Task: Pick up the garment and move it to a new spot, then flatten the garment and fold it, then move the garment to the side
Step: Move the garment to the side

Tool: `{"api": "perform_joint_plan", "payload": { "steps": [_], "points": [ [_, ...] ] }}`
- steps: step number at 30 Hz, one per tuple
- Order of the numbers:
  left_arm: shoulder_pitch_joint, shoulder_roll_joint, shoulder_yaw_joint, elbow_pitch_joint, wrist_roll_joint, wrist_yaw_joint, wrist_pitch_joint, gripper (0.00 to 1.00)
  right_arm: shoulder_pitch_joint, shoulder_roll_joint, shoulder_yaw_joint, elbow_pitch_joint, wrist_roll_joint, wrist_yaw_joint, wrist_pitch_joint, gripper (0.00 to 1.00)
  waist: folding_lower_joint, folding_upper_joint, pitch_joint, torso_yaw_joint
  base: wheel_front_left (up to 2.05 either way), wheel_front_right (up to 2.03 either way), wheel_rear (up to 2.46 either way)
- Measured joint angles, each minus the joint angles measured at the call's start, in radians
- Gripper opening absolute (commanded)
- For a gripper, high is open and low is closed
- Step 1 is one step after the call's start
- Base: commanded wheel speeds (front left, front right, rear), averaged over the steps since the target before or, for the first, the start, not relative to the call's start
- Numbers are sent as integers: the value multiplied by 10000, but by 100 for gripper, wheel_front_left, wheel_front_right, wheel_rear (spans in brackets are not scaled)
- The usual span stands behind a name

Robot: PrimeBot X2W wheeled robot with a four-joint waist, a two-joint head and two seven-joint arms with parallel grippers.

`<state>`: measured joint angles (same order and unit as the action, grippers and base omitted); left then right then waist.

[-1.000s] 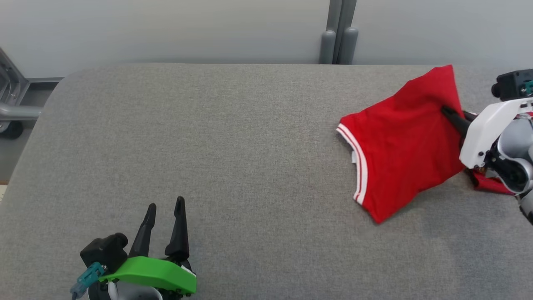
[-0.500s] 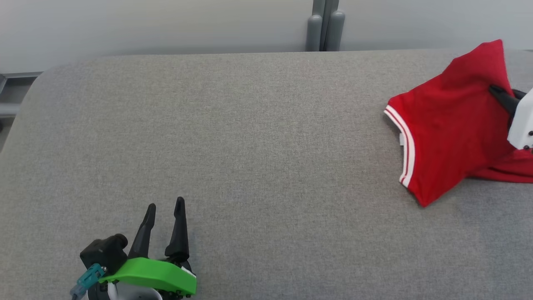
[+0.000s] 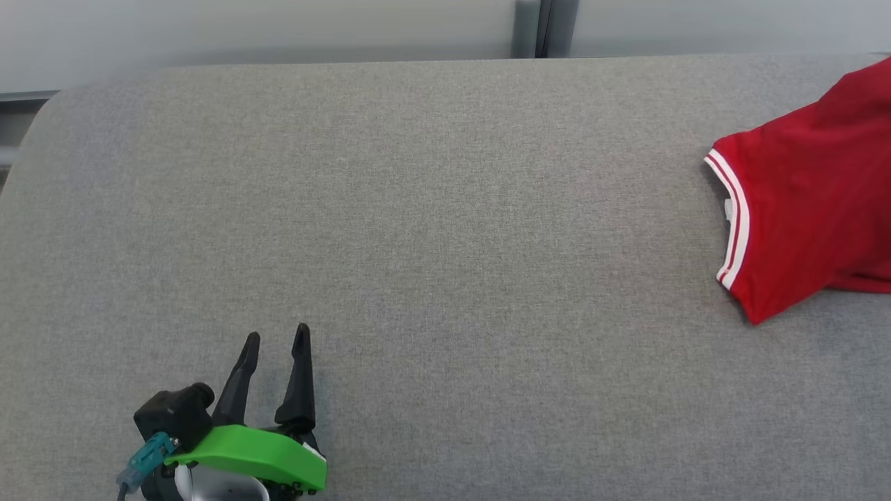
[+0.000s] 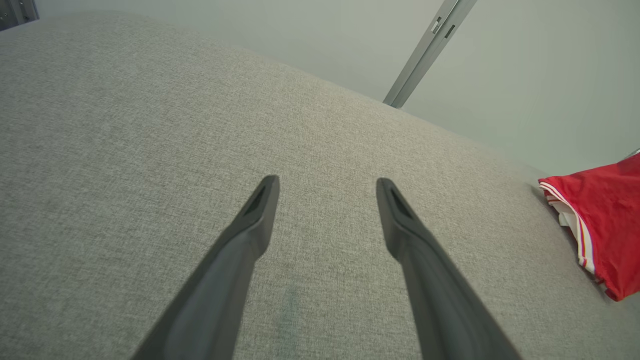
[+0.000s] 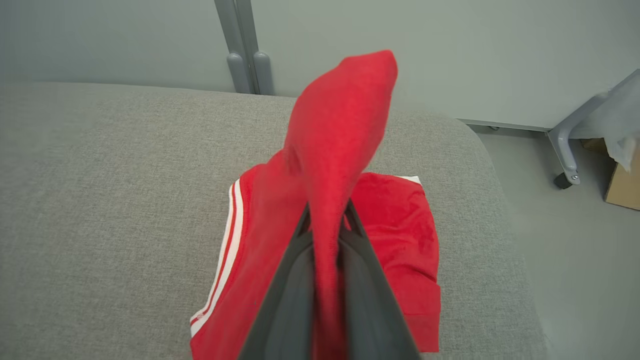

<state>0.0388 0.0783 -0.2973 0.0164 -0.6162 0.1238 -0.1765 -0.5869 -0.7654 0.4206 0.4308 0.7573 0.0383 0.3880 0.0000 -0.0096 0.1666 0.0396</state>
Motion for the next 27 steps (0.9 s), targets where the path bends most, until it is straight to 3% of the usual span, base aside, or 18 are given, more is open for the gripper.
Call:
{"api": "perform_joint_plan", "payload": {
  "steps": [8,10,13,24,25,27],
  "points": [
    [-199,123,13,-261,153,0,192,100,14,-794,-140,715,-836,-600,-382,0,0,0,465,195,0,0,0],
    [-215,178,38,-316,244,0,284,100,33,-788,-297,1051,-834,-907,-558,0,0,0,664,280,0,0,0],
    [-341,313,63,-362,295,0,372,100,117,-790,-305,1386,-949,-1106,-796,0,0,0,860,372,0,0,0],
    [-439,531,328,-619,570,0,623,100,418,-345,-579,2569,-1133,-1523,-1555,0,0,0,1402,664,0,0,0],
    [-439,568,347,-629,577,0,629,100,417,-290,-579,2646,-1198,-1544,-1666,6,0,0,1431,669,0,0,0],
    [-439,596,366,-631,579,0,644,100,409,-161,-585,2803,-1369,-1544,-1822,38,0,0,1460,659,0,0,0]
  ]
}}
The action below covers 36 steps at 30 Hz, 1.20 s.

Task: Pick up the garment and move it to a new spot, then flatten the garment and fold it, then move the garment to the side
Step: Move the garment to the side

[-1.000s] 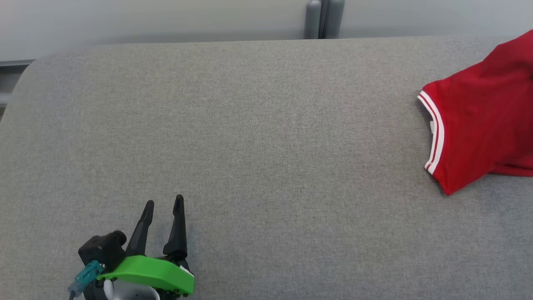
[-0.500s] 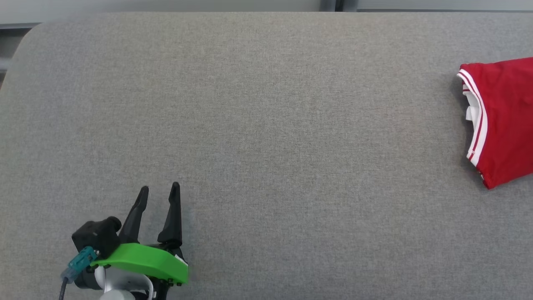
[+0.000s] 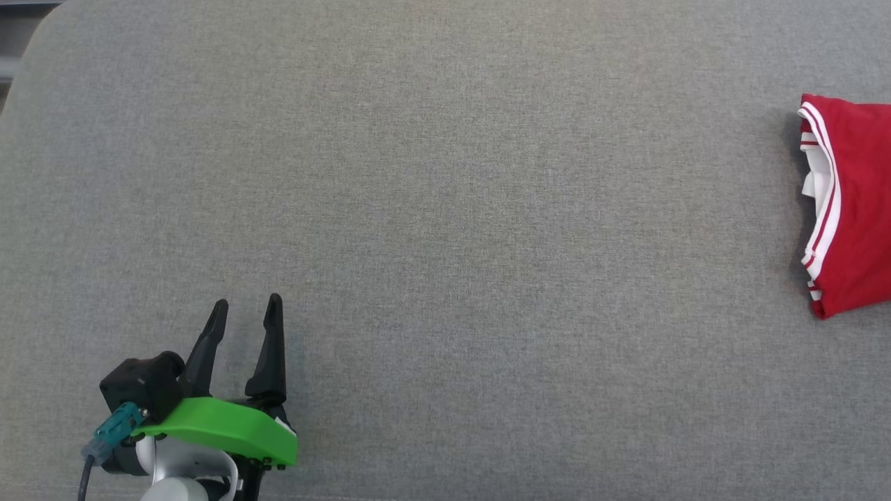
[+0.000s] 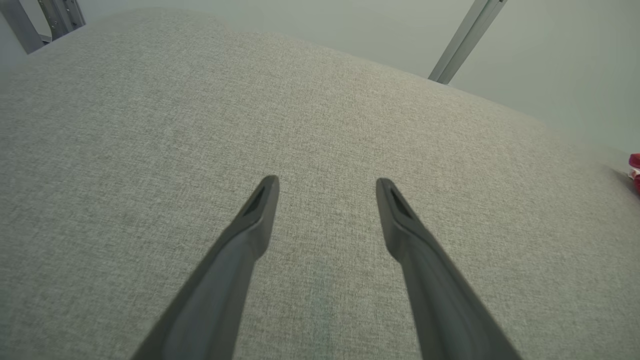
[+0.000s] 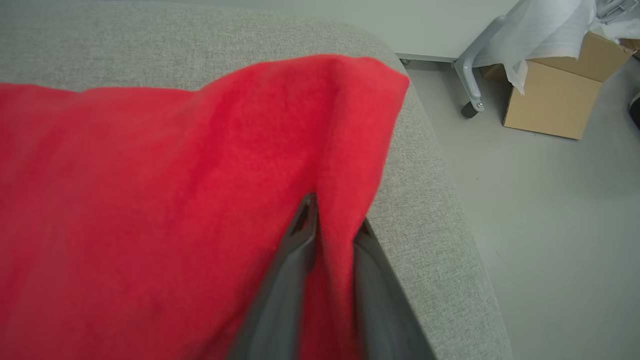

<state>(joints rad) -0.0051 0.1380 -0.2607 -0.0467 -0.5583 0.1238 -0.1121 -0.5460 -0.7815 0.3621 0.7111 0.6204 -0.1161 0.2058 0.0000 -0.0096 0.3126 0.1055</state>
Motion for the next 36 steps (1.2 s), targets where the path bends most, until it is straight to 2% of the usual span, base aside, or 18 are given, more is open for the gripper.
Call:
{"api": "perform_joint_plan", "payload": {
  "steps": [2,3,12,16,26,32,36],
  "points": [
    [-1,0,-15,-13,31,0,75,100,-2,75,-67,167,-27,-2,-174,98,0,0,4,-23,0,0,0],
    [-1,0,-23,-19,79,0,98,100,-2,67,-113,272,-52,-4,-240,100,0,0,4,-30,0,0,0],
    [6,2,98,-79,102,0,238,100,9,52,-219,928,-242,-81,-506,100,0,0,-59,-261,0,0,0],
    [16,-2,209,-111,102,0,245,100,-3,276,-334,920,-247,-81,-798,100,0,0,-108,-444,0,0,0],
    [3,-295,94,-136,65,0,198,100,-645,1012,150,-506,-715,-73,-1498,100,0,0,-511,-990,0,0,0],
    [-60,-479,48,125,-199,-73,-58,100,-825,1712,466,-1241,-713,489,-2213,100,0,0,-951,-1340,0,0,0],
    [-400,-545,69,276,-280,-151,-345,100,-819,2140,470,-1440,-619,591,-2759,100,0,0,-1286,-1564,0,0,0]
  ]
}}
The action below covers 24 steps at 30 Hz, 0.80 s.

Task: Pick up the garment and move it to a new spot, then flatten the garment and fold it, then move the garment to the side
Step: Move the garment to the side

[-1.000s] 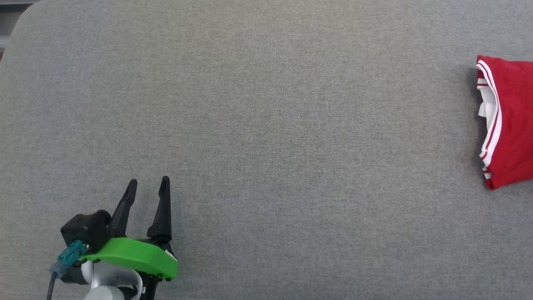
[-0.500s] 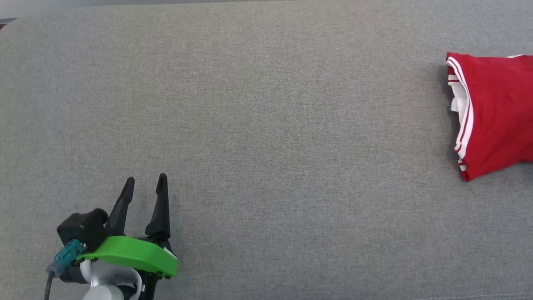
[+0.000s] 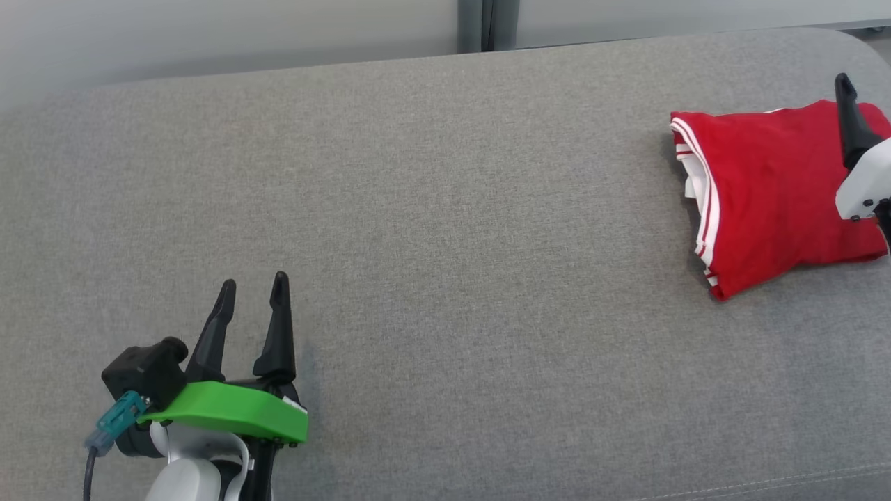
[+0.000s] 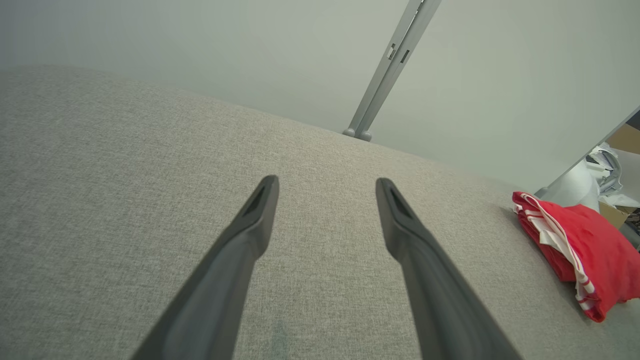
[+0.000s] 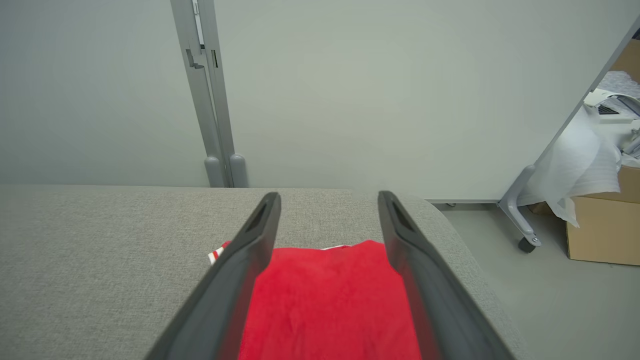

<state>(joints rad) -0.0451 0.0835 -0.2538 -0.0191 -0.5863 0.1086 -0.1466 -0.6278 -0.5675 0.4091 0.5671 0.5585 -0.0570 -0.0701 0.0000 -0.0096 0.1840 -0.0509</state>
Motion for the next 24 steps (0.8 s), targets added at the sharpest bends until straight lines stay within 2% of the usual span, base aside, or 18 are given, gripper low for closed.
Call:
{"api": "perform_joint_plan", "payload": {
  "steps": [2,7,10,20,24],
  "points": [
    [-81,-23,67,82,0,0,-161,100,50,205,-65,-36,119,65,-297,100,0,0,-176,-101,0,0,0],
    [-201,-6,23,412,441,-33,-497,100,755,612,-309,-123,240,-219,-1197,100,0,0,-630,-282,0,0,0],
    [-189,-12,115,621,435,-31,-539,100,1334,1026,-288,-291,242,-259,-1547,100,0,0,-890,-347,0,0,0],
    [-11,-8,12,1135,756,-29,-656,100,2671,1956,-341,-1290,205,-593,-1802,100,-1,0,-1525,-395,0,0,0],
    [95,-25,-13,1396,769,-27,-669,100,3278,2249,-353,-1618,-176,-669,-1804,100,0,0,-1686,-300,0,0,0]
  ]
}}
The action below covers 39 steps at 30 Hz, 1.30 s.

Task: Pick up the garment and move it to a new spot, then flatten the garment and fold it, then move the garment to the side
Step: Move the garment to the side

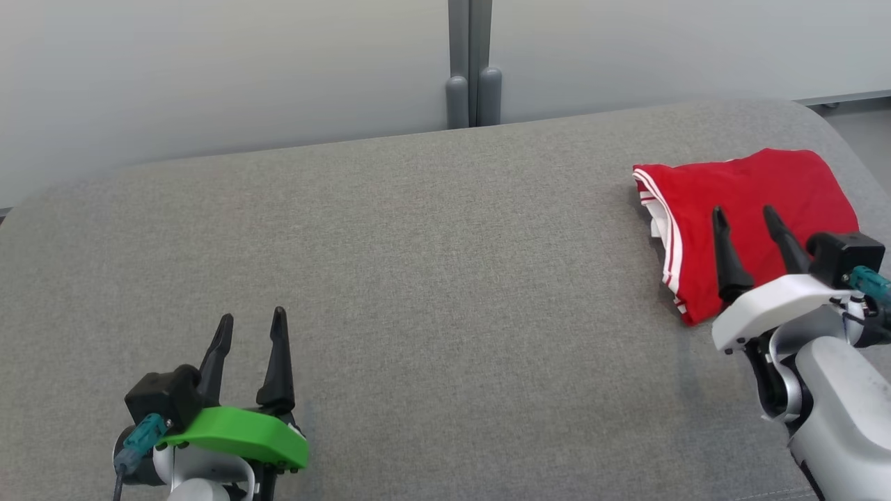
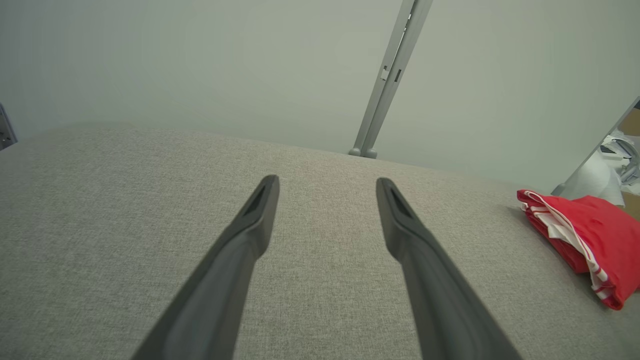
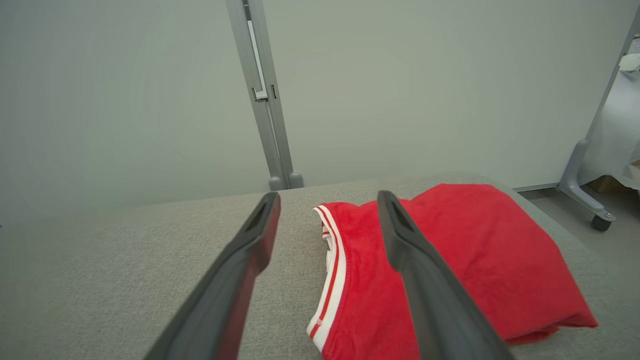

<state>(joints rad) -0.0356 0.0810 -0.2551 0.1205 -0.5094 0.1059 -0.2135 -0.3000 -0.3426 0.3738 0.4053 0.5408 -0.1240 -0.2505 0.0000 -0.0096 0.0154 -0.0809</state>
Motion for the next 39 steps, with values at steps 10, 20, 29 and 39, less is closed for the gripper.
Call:
{"api": "perform_joint_plan", "payload": {
  "steps": [10,20,29,39],
  "points": [
    [405,203,-33,320,706,48,-84,100,1126,828,-284,-1089,-698,-13,0,100,0,0,-268,258,0,0,0],
    [524,75,332,322,727,102,-180,100,2082,1298,-1032,-1588,-1528,-13,-2,100,0,0,-350,319,0,0,0],
    [806,25,573,353,727,105,-265,100,2556,1572,-1066,-2040,-2077,-13,0,100,0,0,-461,313,0,0,0],
    [826,-27,583,332,742,132,-295,100,2849,1822,-1080,-2337,-2401,-13,-2,100,0,0,-581,362,0,0,0]
  ]
}}
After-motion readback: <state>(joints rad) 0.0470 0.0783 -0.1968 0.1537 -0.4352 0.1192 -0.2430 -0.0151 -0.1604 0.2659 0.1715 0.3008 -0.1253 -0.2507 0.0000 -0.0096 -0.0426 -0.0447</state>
